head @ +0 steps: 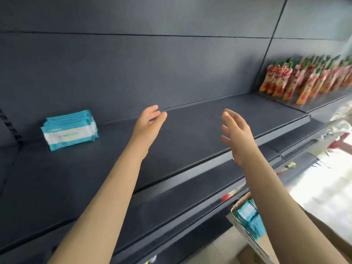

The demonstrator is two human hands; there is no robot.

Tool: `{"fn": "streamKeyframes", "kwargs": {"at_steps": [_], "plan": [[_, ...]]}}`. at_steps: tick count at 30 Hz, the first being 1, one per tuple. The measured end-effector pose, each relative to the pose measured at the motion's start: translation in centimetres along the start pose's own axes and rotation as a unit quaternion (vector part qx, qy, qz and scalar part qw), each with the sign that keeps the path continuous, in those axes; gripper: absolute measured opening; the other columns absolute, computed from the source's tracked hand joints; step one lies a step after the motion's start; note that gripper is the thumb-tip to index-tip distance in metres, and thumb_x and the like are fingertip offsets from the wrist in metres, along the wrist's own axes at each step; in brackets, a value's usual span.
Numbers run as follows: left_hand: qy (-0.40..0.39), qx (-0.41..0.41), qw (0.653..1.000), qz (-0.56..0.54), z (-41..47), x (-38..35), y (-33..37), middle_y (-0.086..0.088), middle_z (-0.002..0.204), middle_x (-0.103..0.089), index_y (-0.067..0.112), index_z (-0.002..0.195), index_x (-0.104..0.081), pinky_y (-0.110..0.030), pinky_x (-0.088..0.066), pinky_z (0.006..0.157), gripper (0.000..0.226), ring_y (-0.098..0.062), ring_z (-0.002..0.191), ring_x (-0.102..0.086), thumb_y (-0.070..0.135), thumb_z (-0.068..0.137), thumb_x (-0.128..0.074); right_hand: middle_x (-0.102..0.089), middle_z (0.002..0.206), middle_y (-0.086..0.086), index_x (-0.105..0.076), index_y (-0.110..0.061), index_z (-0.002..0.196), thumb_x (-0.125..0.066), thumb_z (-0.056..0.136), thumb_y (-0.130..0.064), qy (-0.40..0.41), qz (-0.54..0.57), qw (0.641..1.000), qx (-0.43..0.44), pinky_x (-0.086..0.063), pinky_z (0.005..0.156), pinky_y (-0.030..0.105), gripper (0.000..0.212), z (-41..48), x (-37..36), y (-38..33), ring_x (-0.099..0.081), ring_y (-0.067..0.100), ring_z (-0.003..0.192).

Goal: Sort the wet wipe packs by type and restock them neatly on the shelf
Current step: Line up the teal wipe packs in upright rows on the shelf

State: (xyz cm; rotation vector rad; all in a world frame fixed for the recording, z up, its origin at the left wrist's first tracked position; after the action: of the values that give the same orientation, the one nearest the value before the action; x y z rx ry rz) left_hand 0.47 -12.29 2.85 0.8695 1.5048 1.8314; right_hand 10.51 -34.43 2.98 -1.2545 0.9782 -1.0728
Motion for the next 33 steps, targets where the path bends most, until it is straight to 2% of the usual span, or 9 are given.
{"fn": "streamKeyframes", "kwargs": {"at_steps": [3, 7, 11, 15, 16, 19, 24, 30, 33], "plan": [[-0.06, 0.019, 0.998, -0.018, -2.5, -8.0, -0.2, 0.017, 0.131, -0.057, 0.037, 0.131, -0.051, -0.041, -0.041, 0.11, 0.039, -0.01, 0.125, -0.052, 0.043, 0.093, -0.06, -0.056, 0.129, -0.012, -0.054, -0.032, 0.134, -0.054, 0.098, -0.046, 0.056, -0.005, 0.998, -0.022, -0.043, 0.102, 0.037, 0.039, -1.6, 8.9, 1.8, -0.052, 0.014, 0.122], [-0.135, 0.07, 0.988, -0.032, -6.2, -17.4, -1.4, 0.012, 0.129, -0.056, 0.028, 0.136, -0.05, -0.038, -0.045, 0.106, 0.042, -0.011, 0.123, -0.054, 0.04, 0.096, -0.059, -0.052, 0.133, -0.007, -0.049, -0.03, 0.133, -0.051, 0.098, -0.051, 0.117, -0.026, 0.99, -0.076, -0.044, 0.1, 0.036, 0.041, -4.5, 18.3, 5.5, -0.049, 0.018, 0.123], [-0.218, 0.125, 0.968, -0.008, -9.0, -25.2, -4.6, 0.008, 0.131, -0.057, 0.025, 0.135, -0.051, -0.038, -0.048, 0.103, 0.04, -0.011, 0.118, -0.056, 0.039, 0.098, -0.056, -0.055, 0.132, -0.001, -0.05, -0.031, 0.131, -0.051, 0.096, -0.055, 0.173, -0.001, 0.971, -0.163, -0.048, 0.102, 0.048, 0.043, -6.5, 25.1, 10.9, -0.054, 0.023, 0.121], [-0.283, 0.181, 0.942, 0.022, -10.4, -31.4, -9.0, 0.004, 0.132, -0.057, 0.02, 0.136, -0.053, -0.037, -0.046, 0.104, 0.044, -0.014, 0.12, -0.054, 0.039, 0.096, -0.058, -0.06, 0.115, -0.001, -0.05, -0.021, 0.133, -0.049, 0.101, -0.044, 0.219, 0.046, 0.951, -0.215, -0.049, 0.076, 0.03, 0.04, -7.8, 29.9, 15.8, -0.059, 0.011, 0.098], [-0.296, 0.195, 0.934, 0.029, -10.6, -32.8, -10.1, 0.003, 0.132, -0.057, 0.021, 0.133, -0.054, -0.035, -0.046, 0.101, 0.043, -0.015, 0.118, -0.055, 0.04, 0.096, -0.059, -0.059, 0.111, -0.005, -0.049, -0.021, 0.133, -0.049, 0.101, -0.044, 0.23, 0.05, 0.945, -0.228, -0.046, 0.077, 0.029, 0.039, -8.0, 30.9, 17.0, -0.057, 0.009, 0.096], [-0.326, 0.24, 0.913, 0.051, -10.6, -36.7, -13.4, 0.003, 0.126, -0.06, 0.025, 0.128, -0.054, -0.033, -0.046, 0.095, 0.035, -0.013, 0.112, -0.056, 0.041, 0.097, -0.056, -0.052, 0.122, -0.009, -0.044, -0.023, 0.14, -0.047, 0.101, -0.047, 0.248, 0.031, 0.931, -0.267, -0.04, 0.094, 0.037, 0.046, -7.9, 33.5, 20.9, -0.05, 0.017, 0.114], [-0.365, 0.293, 0.878, 0.104, -9.2, -42.4, -19.0, 0.01, 0.106, -0.061, 0.021, 0.124, -0.052, -0.02, -0.044, 0.069, 0.027, 0.002, 0.087, -0.054, 0.035, 0.101, -0.052, -0.051, 0.142, 0.003, -0.045, -0.019, 0.142, -0.046, 0.102, -0.045, 0.267, 0.011, 0.902, -0.34, -0.039, 0.103, 0.042, 0.049, -5.7, 37.3, 26.9, -0.046, 0.025, 0.132], [-0.383, 0.356, 0.832, 0.184, -7.0, -47.9, -27.1, 0.001, 0.127, -0.057, 0.017, 0.133, -0.054, -0.03, -0.041, 0.099, 0.04, -0.011, 0.11, -0.05, 0.036, 0.098, -0.057, -0.056, 0.131, 0.002, -0.047, -0.017, 0.141, -0.044, 0.103, -0.043, 0.266, 0.023, 0.864, -0.427, -0.04, 0.098, 0.04, 0.046, -2.5, 39.9, 35.1, -0.05, 0.023, 0.122], [-0.38, 0.382, 0.814, 0.217, -6.3, -50.1, -31.9, -0.001, 0.135, -0.055, 0.015, 0.135, -0.053, -0.029, -0.039, 0.102, 0.044, -0.01, 0.113, -0.049, 0.036, 0.097, -0.059, -0.059, 0.131, 0.005, -0.051, -0.017, 0.137, -0.047, 0.102, -0.043, 0.255, 0.02, 0.85, -0.461, -0.044, 0.095, 0.038, 0.044, -1.1, 40.7, 40.1, -0.053, 0.023, 0.118]]}}
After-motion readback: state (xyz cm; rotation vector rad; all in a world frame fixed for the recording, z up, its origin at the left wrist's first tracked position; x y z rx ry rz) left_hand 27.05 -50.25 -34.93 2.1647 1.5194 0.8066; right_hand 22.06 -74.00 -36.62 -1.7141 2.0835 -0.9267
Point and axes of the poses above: each hand's wrist, its own z-axis towards the middle knuckle, its own x-axis out of the back of the hand, y = z × x, the point moved 2 cm from there along z, towards the middle knuckle
